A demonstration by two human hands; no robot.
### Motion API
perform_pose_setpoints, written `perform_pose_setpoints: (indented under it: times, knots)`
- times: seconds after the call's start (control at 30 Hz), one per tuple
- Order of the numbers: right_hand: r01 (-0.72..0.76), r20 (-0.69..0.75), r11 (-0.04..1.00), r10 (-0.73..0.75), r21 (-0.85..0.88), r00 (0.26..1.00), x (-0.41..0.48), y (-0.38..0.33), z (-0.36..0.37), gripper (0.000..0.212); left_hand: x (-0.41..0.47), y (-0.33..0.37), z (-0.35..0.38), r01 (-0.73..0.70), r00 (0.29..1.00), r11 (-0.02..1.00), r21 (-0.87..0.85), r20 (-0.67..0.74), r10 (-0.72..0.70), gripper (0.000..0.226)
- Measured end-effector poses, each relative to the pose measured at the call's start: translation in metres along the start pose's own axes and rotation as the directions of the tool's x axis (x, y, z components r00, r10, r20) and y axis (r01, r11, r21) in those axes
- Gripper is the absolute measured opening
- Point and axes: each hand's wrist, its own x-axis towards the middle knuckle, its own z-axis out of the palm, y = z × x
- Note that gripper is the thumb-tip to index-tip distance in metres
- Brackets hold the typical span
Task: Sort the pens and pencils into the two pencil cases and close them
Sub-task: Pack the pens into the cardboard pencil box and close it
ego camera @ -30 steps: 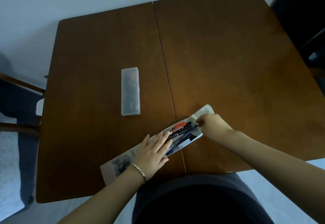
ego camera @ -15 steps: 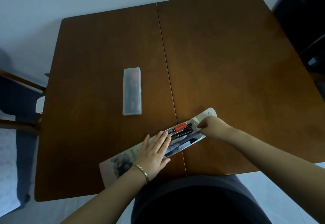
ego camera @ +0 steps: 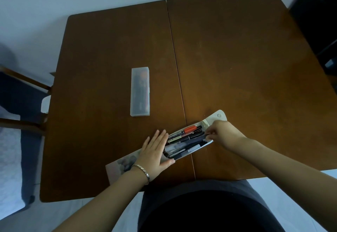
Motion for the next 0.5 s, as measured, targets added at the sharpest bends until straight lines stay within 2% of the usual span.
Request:
perform_pose_setpoints:
  times: [0.07, 0.13, 0.2, 0.3, 0.37, 0.43, 0.5]
  knots:
    - [0.031, 0.011, 0.995, -0.030, -0.097, 0.999, 0.004, -0.006, 0.002, 0.027, -0.001, 0.001, -0.004, 0.016, 1.000, 0.997, -0.078, -0.017, -0.017, 0.080]
    - [0.060, 0.000, 0.992, -0.060, -0.114, 0.998, 0.006, -0.007, 0.002, 0.027, -0.003, 0.001, -0.007, 0.028, 0.996, 0.990, -0.135, -0.078, -0.038, 0.070]
    - [0.103, -0.018, 0.994, -0.104, -0.037, 0.994, 0.005, -0.002, -0.001, 0.024, -0.008, 0.004, -0.011, 0.029, 0.986, 0.979, -0.204, -0.157, -0.062, 0.056]
    - [0.158, -0.052, 0.977, -0.153, 0.139, 0.987, 0.000, 0.006, -0.006, 0.021, -0.009, 0.007, -0.014, -0.070, 0.933, 0.979, -0.193, -0.361, -0.005, 0.028]
    - [0.179, -0.072, 0.965, -0.168, 0.194, 0.983, -0.003, 0.007, -0.008, 0.020, -0.009, 0.014, -0.024, -0.145, 0.903, 0.937, -0.318, -0.429, -0.006, 0.025]
    - [0.193, -0.063, 0.955, -0.184, 0.224, 0.981, -0.004, 0.006, -0.007, 0.019, -0.009, 0.024, -0.042, -0.166, 0.907, 0.866, -0.472, -0.419, -0.054, 0.037]
    - [0.207, -0.032, 0.954, -0.205, 0.219, 0.978, -0.007, 0.001, -0.005, 0.018, -0.010, 0.033, -0.055, -0.203, 0.915, 0.823, -0.531, -0.403, -0.035, 0.038]
